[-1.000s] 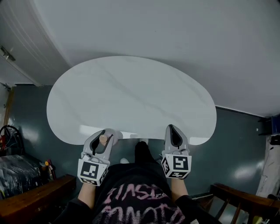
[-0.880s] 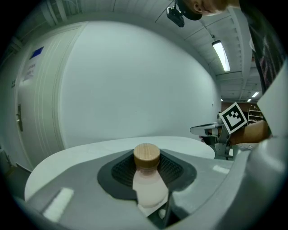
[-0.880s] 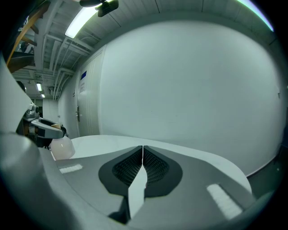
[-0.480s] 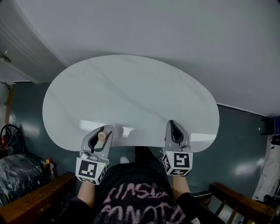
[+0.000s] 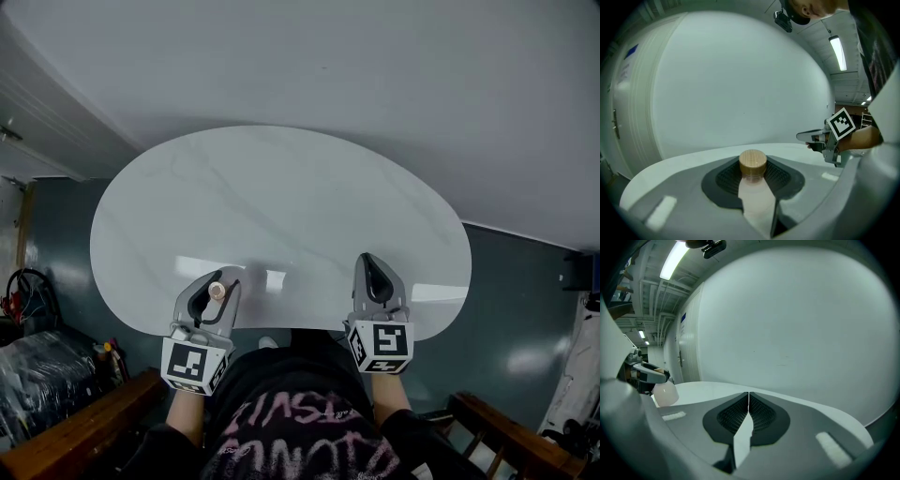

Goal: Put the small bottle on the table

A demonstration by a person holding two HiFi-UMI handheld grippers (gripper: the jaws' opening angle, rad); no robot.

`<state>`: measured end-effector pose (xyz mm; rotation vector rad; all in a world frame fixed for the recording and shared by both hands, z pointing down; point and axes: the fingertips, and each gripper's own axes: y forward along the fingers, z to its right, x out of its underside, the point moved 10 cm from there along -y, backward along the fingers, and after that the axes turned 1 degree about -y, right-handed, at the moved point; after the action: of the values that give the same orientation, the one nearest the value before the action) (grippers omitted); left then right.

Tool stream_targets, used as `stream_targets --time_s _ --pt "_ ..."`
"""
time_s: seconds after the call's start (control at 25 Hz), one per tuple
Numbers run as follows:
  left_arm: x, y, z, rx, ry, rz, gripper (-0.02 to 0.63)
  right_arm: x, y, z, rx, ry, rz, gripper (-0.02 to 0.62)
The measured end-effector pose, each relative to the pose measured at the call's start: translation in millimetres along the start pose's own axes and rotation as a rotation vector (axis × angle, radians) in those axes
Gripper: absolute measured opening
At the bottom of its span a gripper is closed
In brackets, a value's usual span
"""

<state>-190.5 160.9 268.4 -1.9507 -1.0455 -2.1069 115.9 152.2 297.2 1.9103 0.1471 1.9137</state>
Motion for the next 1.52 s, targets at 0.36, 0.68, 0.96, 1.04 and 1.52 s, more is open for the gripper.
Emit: stream_targets --time_s 0.36,0.68,0.96,1.04,1.52 --pt "-19.4 36.4 10.1 -0.001 -0.003 -0.001 0.129 -7.8 22.9 35.9 -0.006 0.004 -0.001 0.014" --pt "-34.4 47.0 18.9 -0.058 -0.025 -0.01 0.129 -5.9 36.0 57.0 -0.049 0.012 -0.013 0.014" --pt "-34.1 40.3 26.5 -0.091 -0.023 -0.012 0.127 -5.6 37.7 63.7 -0.076 0.018 -0.009 0.014" --pt "-33.7 37.3 27.5 -0.098 -0.023 -0.008 0.127 -4.2 37.3 62.0 -0.086 0.023 -0.01 0.014" --pt "-38.2 30.7 26.1 -0.109 -0.014 0.007 0.129 -8.7 35.3 56.2 -0.1 0.032 0.002 0.014"
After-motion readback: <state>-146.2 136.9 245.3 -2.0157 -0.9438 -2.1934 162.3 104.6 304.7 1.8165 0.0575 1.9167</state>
